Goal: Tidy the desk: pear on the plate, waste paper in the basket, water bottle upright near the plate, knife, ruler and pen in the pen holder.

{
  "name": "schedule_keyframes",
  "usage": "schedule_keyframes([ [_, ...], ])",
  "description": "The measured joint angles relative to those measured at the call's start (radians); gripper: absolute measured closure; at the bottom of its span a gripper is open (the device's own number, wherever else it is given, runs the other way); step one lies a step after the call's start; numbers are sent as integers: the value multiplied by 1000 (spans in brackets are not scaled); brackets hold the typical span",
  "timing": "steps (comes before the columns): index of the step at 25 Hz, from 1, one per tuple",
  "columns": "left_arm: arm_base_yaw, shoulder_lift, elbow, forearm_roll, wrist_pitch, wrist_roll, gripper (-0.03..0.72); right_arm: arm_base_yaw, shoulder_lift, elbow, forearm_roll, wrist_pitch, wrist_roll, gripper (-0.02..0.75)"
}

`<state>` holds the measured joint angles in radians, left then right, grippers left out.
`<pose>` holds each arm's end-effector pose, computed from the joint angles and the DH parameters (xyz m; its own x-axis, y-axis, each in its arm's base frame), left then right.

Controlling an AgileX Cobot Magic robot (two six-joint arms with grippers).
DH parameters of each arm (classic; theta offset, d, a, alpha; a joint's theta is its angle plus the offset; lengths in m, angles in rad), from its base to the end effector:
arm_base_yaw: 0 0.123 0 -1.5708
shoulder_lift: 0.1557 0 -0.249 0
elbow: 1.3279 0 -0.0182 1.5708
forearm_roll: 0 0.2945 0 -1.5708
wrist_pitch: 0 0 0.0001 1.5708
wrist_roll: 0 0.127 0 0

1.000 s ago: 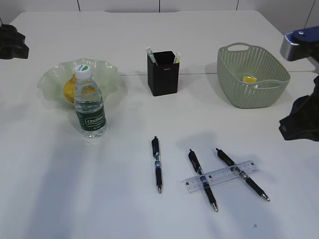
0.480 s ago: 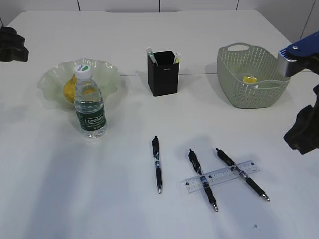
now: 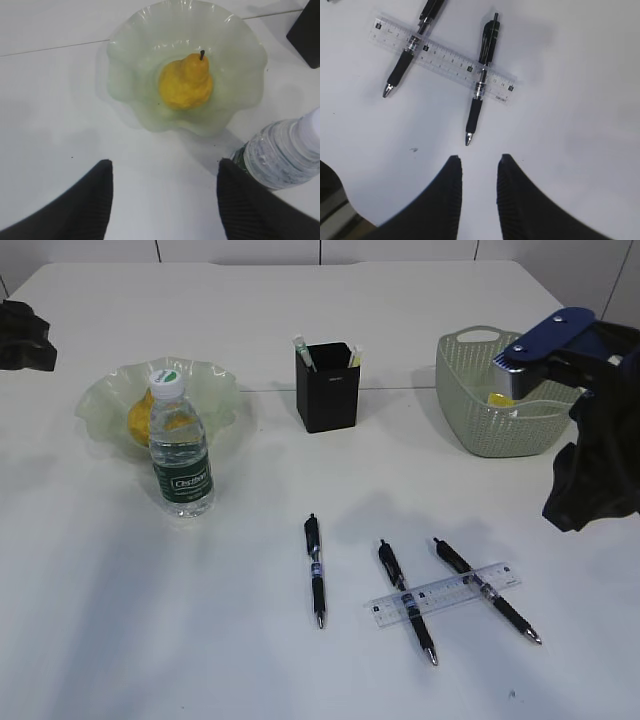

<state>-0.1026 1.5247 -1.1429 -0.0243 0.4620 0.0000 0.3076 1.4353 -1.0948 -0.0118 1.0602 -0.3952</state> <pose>0.4043 -0.0430 0.2152 -0.6850 0.0487 -0.7269 0.0954 0.9952 -0.0233 0.3120 0.0977 0.1929 -0.7314 -0.6419 -0.2304 -0.6362 0.7639 -0.1085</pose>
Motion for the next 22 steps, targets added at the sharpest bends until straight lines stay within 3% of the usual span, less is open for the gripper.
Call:
schedule_keyframes([
  [9, 0, 0, 0, 0, 17, 0, 225, 0, 74, -76, -20, 10, -416, 554],
  [22, 0, 0, 0, 33, 39, 0, 227, 0, 137, -76, -8, -149, -483, 554],
])
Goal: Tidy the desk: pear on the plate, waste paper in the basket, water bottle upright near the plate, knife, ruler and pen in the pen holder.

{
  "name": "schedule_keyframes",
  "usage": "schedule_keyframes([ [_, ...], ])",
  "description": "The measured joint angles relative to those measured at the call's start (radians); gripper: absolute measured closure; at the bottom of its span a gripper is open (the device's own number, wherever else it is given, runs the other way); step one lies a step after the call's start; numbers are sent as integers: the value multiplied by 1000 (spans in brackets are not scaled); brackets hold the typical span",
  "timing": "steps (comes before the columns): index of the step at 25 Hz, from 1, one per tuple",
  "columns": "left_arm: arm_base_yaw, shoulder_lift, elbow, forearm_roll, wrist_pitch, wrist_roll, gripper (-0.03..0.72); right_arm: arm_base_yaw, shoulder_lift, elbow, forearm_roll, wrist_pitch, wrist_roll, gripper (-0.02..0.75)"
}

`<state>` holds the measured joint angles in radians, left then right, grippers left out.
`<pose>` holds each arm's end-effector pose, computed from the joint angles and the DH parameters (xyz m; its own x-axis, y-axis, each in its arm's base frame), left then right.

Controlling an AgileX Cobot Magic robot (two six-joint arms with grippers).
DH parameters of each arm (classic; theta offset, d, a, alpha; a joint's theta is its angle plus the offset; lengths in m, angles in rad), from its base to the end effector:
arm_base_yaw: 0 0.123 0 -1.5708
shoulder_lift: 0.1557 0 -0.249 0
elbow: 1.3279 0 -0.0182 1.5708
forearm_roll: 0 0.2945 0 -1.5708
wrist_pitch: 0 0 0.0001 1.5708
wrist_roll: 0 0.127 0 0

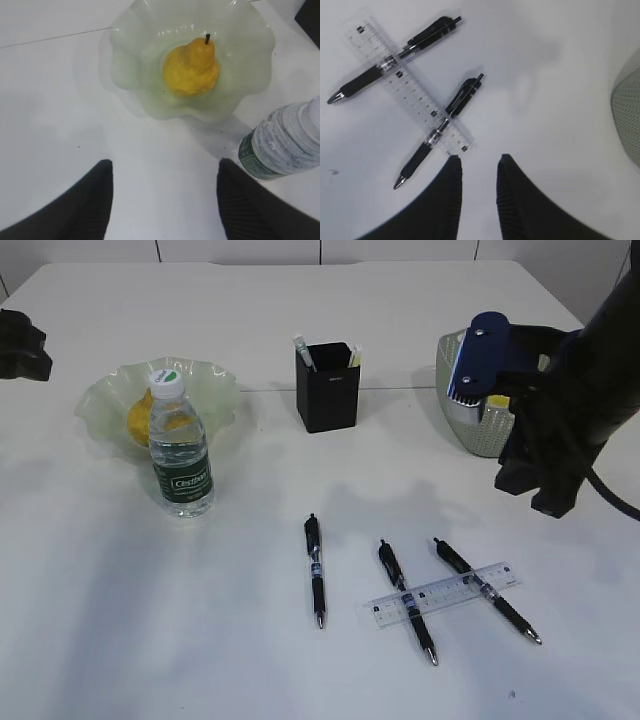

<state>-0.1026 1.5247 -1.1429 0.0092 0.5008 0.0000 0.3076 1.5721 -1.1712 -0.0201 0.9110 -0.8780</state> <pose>0.4011 -0.0407 0.2116 -0.7096 0.0812 -0.7000 0.1051 0.9944 0.0088 0.3510 0.1094 0.1759 -0.3327 -0.9212 -0.2019 -0.8841 0.3792 -0.2731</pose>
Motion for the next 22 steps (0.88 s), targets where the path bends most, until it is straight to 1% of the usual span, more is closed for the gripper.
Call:
schedule_keyframes([
  [4, 0, 0, 0, 6, 0, 0, 235, 0, 22, 0, 2, -58, 0, 552],
  [14, 0, 0, 0, 12, 4, 0, 238, 0, 111, -2, 4, -68, -2, 548],
  [19, 0, 0, 0, 17, 6, 0, 238, 0, 124, -2, 31, -87, -2, 547],
  [20, 0, 0, 0, 19, 6, 0, 238, 0, 124, -2, 31, -96, -12, 547],
  [22, 0, 0, 0, 28, 6, 0, 238, 0, 124, -2, 29, -111, -92, 547],
])
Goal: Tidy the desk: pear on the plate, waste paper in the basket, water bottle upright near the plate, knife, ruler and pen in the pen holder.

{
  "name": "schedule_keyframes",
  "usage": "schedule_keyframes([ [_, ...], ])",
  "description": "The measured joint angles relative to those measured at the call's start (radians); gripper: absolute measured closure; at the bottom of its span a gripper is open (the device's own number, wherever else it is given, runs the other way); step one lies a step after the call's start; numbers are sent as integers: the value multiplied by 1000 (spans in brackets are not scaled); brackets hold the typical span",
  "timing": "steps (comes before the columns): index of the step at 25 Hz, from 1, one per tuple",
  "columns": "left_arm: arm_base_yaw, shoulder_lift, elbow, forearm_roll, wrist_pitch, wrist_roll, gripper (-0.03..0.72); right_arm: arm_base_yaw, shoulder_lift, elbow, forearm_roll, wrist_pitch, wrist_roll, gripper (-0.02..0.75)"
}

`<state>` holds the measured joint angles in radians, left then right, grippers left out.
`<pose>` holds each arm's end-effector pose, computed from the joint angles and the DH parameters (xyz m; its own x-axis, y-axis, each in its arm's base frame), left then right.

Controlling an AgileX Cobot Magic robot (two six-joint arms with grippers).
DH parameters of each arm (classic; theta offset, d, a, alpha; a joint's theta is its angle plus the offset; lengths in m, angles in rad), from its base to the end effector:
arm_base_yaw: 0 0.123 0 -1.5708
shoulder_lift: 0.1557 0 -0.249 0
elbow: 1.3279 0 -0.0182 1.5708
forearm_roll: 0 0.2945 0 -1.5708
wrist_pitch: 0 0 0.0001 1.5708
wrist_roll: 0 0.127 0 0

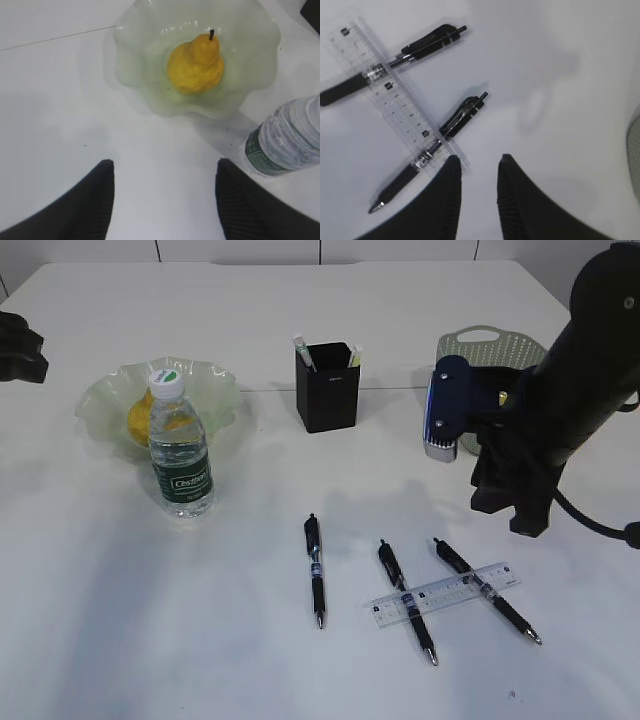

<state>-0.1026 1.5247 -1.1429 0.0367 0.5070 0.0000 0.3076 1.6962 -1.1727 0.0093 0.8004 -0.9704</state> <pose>0.4007 -0.0390 0.2111 -0.7112 0.1055 -0.6950 0.1130 0.9930 0.0351 0.3669 0.1174 0.1343 -0.2631 -0.9454 -0.1922 -0.9134 0.3082 -0.2658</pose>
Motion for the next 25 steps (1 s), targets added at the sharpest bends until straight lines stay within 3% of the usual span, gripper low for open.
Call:
schedule_keyframes([
  [5, 0, 0, 0, 19, 17, 0, 238, 0, 6, 0, 37, 0, -257, 547],
  [25, 0, 0, 0, 61, 73, 0, 239, 0, 65, 0, 159, -25, -271, 547],
])
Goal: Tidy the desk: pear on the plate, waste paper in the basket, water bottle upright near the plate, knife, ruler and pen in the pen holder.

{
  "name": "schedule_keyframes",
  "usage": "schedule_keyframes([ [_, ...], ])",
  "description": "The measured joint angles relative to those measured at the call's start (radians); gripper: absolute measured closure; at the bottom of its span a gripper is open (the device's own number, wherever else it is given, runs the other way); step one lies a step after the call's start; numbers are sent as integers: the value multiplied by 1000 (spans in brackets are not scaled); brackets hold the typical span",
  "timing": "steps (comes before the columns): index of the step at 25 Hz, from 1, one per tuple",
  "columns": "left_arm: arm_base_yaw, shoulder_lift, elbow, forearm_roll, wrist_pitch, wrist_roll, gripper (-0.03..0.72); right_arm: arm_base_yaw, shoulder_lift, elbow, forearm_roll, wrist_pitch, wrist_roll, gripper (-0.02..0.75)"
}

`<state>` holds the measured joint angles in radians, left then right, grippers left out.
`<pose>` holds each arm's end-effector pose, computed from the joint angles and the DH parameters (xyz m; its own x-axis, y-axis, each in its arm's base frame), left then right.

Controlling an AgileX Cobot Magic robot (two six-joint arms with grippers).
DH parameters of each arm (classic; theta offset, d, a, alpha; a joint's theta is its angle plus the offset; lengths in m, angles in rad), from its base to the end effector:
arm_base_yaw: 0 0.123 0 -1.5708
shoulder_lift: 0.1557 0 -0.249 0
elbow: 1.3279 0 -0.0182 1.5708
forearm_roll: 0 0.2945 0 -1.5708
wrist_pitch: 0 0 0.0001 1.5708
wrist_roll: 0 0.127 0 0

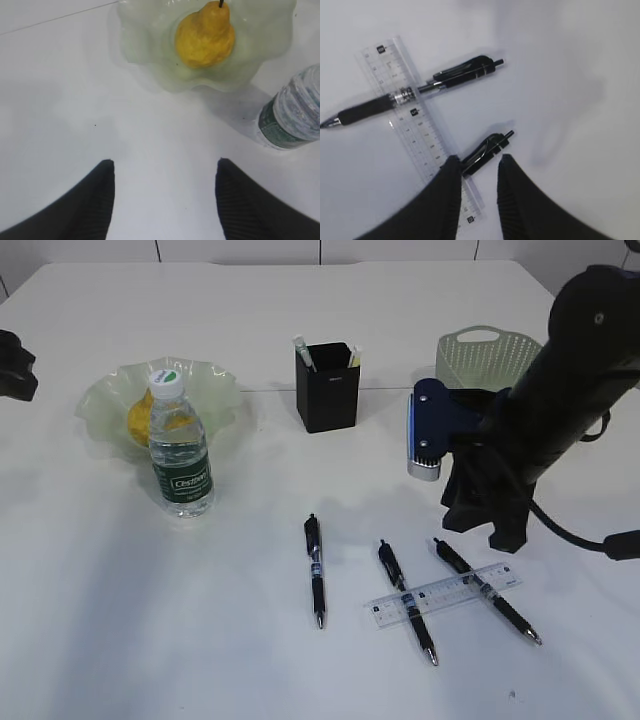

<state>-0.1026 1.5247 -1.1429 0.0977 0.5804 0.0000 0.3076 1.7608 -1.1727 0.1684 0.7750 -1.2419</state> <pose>0.3944 -0.0338 0.2052 -0.7540 0.1596 -0.6372 0.1301 0.9871 0.0933 0.3661 0.1319 0.1114 -0.0949 -0.9685 -0.2301 -0.9646 0.1466 -0.2192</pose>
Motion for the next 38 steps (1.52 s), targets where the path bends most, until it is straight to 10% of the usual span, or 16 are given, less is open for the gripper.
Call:
schedule_keyframes([
  [13, 0, 0, 0, 1, -30, 0, 239, 0, 0, 0, 146, 49, 4, 535],
  [18, 0, 0, 0, 2, -35, 0, 239, 0, 0, 0, 157, 49, 47, 385],
  [38, 0, 0, 0, 4, -43, 0, 239, 0, 2, 0, -34, 135, 108, 302],
])
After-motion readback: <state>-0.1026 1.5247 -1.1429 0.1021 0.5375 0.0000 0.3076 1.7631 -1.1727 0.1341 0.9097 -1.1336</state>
